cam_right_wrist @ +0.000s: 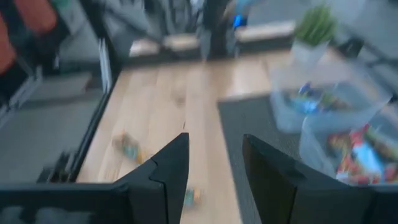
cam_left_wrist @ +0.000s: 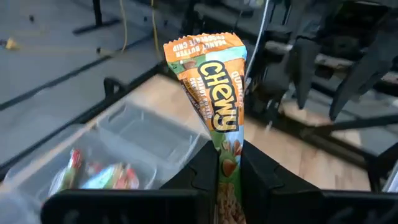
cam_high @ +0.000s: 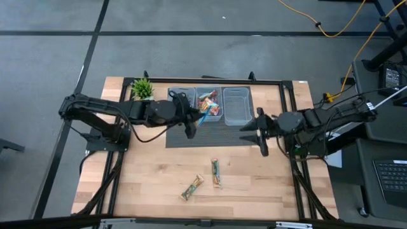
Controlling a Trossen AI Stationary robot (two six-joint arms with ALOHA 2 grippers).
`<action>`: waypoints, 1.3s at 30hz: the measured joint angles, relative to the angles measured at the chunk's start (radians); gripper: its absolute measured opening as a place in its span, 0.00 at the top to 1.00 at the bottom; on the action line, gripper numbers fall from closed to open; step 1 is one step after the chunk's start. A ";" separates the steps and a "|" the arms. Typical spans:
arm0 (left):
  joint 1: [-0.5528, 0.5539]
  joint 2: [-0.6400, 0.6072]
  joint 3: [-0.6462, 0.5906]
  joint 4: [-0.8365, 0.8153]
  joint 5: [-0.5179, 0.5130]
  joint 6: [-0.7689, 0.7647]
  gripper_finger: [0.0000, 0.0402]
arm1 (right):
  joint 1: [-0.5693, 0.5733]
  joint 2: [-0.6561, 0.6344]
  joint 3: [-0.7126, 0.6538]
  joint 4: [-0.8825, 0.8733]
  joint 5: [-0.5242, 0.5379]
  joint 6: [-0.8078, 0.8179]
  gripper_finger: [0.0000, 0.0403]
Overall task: Pick and place Granola Bars by type
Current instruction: Put the yellow granola bar into the right transparent bin
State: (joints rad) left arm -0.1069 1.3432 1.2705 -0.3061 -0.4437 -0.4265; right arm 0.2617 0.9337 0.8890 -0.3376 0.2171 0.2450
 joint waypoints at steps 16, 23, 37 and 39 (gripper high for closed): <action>0.045 0.114 0.001 0.248 0.127 0.072 0.93 | -0.271 0.077 0.000 0.386 -0.157 -0.057 0.38; 0.051 0.171 0.086 0.198 0.155 0.110 0.92 | -0.314 0.187 0.001 0.607 -0.241 -0.032 0.28; 0.050 0.197 0.155 0.132 0.154 0.135 0.92 | -0.325 0.234 0.001 0.683 -0.247 0.003 0.52; 0.050 0.197 0.155 0.130 0.154 0.135 0.92 | -0.325 0.228 0.001 0.685 -0.248 -0.006 0.58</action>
State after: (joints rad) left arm -0.0570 1.5398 1.4254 -0.1758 -0.2898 -0.2916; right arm -0.0635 1.1618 0.8902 0.3471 -0.0306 0.2395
